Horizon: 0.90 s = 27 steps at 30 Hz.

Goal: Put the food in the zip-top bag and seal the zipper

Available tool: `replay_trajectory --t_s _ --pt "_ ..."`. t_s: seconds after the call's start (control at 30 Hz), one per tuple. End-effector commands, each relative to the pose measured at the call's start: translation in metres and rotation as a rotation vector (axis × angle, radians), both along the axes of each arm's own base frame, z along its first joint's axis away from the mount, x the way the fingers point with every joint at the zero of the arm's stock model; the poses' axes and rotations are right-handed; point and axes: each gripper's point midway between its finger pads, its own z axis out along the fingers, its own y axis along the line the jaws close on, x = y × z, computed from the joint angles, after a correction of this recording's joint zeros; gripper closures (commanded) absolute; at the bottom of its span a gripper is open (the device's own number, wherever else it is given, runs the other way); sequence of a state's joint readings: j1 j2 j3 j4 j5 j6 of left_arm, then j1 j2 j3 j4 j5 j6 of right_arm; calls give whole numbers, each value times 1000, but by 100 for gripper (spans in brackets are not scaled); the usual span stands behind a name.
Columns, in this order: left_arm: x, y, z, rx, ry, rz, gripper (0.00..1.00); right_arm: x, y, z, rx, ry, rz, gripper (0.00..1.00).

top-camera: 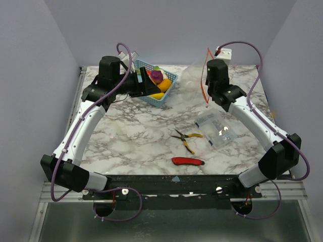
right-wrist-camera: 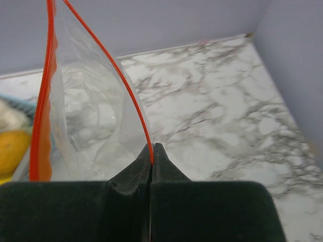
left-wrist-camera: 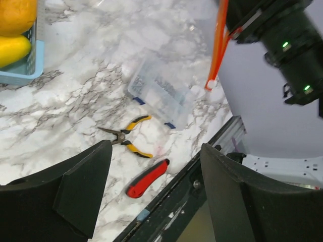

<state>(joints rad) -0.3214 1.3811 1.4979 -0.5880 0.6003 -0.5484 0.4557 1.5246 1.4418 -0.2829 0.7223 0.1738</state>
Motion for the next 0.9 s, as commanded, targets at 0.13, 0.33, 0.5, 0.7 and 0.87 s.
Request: replay_trajectory --t_s 0.13,0.33,0.5,0.7,0.87 --pt "-3 10 -40 98 -23 -7 26 10 -47 29 -224 -3 -88 99" --pt "-13 17 -47 113 -37 3 14 62 22 -72 -93 97 182 99" --pt "-21 27 -49 148 -64 28 14 88 62 -155 26 293 250 99" --pt "-9 35 -62 180 -53 105 14 83 85 -153 154 288 326 99" --pt "21 31 -49 122 -64 180 14 76 94 -153 217 301 351 99"
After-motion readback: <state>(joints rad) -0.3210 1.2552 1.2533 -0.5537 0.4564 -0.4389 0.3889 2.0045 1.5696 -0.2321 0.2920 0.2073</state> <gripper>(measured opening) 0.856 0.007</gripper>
